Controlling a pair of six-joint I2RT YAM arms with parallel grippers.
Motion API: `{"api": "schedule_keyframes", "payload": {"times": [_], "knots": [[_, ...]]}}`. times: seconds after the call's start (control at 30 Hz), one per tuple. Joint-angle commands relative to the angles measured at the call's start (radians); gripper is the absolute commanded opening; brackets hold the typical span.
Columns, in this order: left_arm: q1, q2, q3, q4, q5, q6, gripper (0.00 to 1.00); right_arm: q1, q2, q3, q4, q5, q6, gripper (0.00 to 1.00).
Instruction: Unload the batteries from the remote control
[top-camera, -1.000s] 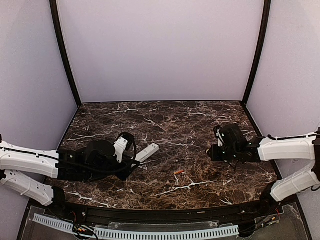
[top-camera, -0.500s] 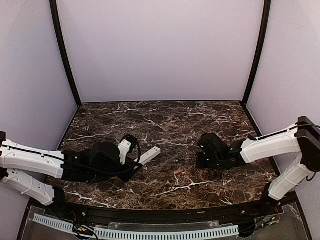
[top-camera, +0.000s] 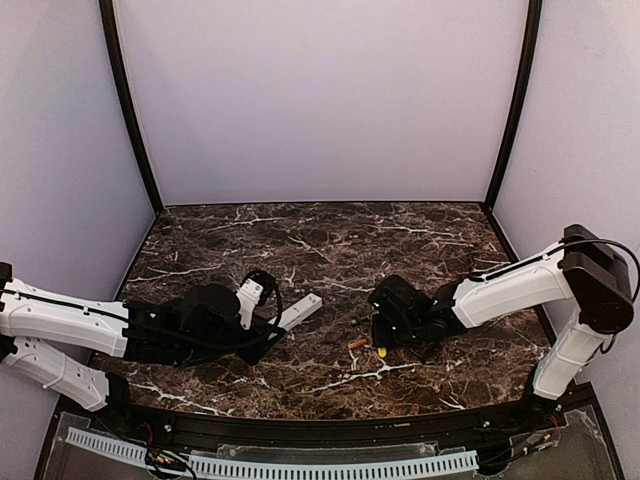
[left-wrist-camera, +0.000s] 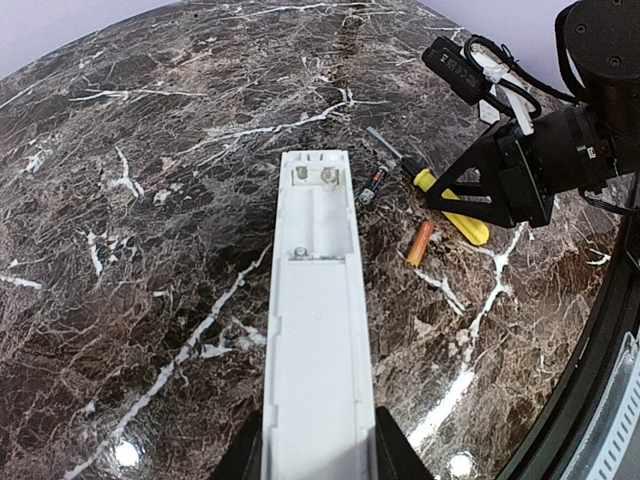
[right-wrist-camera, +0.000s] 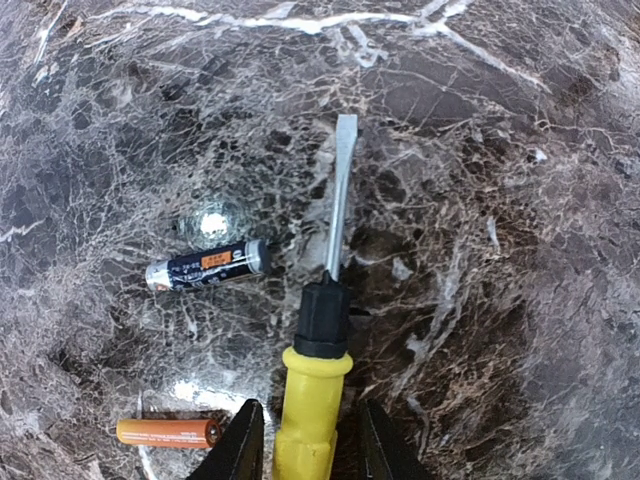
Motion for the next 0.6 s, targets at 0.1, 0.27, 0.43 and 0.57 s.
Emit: {"api": "schedule_keyframes", "payload": {"times": [0.1, 0.27, 0.43, 0.57], "knots": [[-0.006, -0.016, -0.01, 0.013, -0.007, -0.013, 0.0, 0.014, 0.037, -0.034, -0.137, -0.076, 0.032, 0.32], [-0.006, -0.021, -0.008, 0.013, -0.01, -0.019, 0.0, 0.014, 0.006, -0.026, -0.155, -0.073, 0.02, 0.33], [-0.009, -0.016, 0.01, 0.005, -0.012, -0.037, 0.0, 0.013, -0.053, -0.004, -0.194, -0.067, 0.003, 0.43], [-0.025, -0.004, 0.03, -0.007, -0.049, -0.067, 0.0, 0.014, -0.127, 0.012, -0.234, -0.051, -0.004, 0.48]]}}
